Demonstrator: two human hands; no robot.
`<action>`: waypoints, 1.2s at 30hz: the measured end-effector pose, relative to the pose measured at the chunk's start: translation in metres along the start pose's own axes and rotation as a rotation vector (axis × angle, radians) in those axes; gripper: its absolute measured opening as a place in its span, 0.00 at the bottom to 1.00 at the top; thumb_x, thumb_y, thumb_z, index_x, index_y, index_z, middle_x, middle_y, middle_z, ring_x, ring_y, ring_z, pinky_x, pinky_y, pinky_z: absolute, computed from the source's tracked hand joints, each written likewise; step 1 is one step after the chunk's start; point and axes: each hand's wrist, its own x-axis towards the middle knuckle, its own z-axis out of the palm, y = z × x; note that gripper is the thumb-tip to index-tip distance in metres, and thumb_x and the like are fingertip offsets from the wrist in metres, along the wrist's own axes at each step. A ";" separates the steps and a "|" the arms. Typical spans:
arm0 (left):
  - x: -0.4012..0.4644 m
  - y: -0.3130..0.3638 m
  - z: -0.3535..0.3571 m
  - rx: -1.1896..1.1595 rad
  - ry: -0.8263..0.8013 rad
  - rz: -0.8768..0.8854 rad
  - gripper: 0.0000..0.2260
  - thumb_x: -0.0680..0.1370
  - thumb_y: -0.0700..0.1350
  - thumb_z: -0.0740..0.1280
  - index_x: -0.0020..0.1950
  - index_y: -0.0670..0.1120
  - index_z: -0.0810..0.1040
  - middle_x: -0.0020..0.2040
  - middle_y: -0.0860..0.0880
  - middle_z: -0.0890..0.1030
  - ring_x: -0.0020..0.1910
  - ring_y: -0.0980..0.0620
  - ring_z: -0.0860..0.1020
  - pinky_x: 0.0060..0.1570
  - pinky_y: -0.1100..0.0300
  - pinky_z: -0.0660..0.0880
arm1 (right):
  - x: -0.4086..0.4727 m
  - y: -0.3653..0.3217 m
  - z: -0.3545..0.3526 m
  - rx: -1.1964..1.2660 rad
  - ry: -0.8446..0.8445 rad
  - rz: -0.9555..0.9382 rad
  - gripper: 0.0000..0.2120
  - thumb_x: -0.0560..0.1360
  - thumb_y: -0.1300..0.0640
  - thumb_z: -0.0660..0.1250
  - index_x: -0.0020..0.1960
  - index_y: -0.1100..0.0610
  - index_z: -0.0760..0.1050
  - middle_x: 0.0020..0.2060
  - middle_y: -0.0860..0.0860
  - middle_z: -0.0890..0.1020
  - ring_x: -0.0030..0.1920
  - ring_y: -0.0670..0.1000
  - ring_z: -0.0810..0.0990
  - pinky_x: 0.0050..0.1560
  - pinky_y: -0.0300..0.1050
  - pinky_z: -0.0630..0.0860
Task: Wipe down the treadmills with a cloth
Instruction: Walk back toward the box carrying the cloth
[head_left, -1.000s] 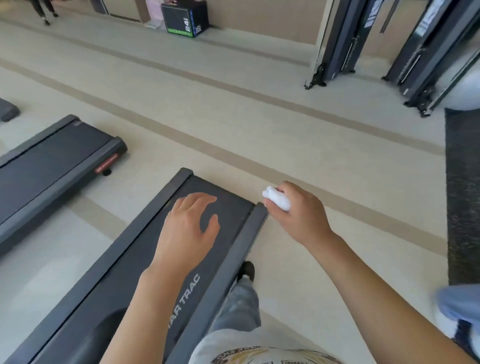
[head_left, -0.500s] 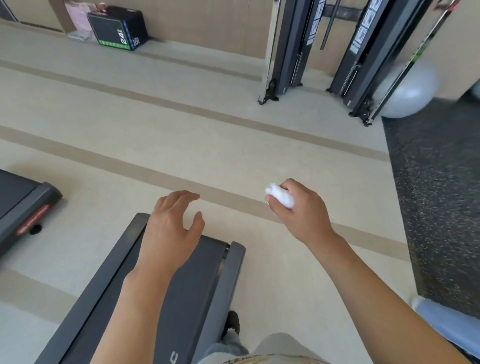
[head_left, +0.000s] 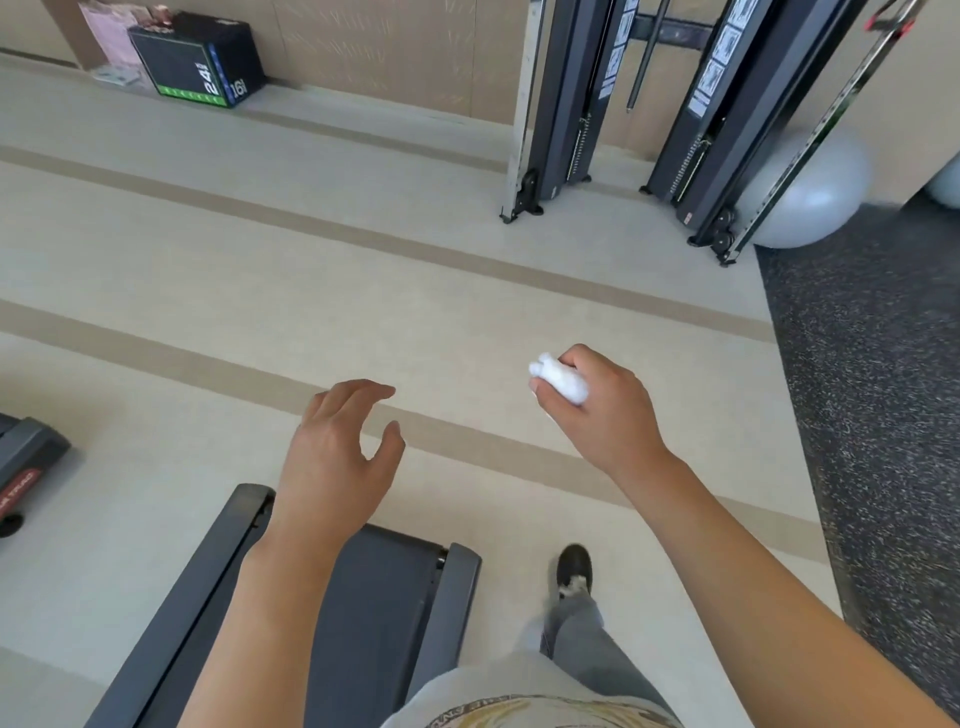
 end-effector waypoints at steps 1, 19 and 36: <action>0.016 0.000 0.008 0.002 0.006 -0.005 0.15 0.81 0.42 0.70 0.68 0.48 0.80 0.65 0.54 0.79 0.66 0.52 0.72 0.57 0.57 0.72 | 0.018 0.007 0.001 -0.001 0.002 -0.004 0.17 0.78 0.38 0.67 0.44 0.51 0.69 0.37 0.47 0.81 0.39 0.52 0.79 0.40 0.51 0.78; 0.343 0.084 0.171 0.098 0.133 -0.141 0.15 0.81 0.47 0.66 0.67 0.49 0.80 0.65 0.53 0.79 0.65 0.47 0.73 0.58 0.46 0.77 | 0.391 0.164 -0.031 0.030 -0.111 -0.114 0.16 0.79 0.40 0.68 0.43 0.51 0.70 0.36 0.47 0.78 0.38 0.50 0.77 0.38 0.46 0.73; 0.592 0.028 0.200 0.118 0.215 -0.180 0.14 0.81 0.45 0.70 0.66 0.50 0.81 0.64 0.56 0.79 0.66 0.49 0.73 0.55 0.57 0.71 | 0.649 0.169 0.036 0.157 -0.050 -0.208 0.17 0.77 0.38 0.66 0.43 0.51 0.70 0.37 0.48 0.82 0.38 0.52 0.79 0.37 0.53 0.77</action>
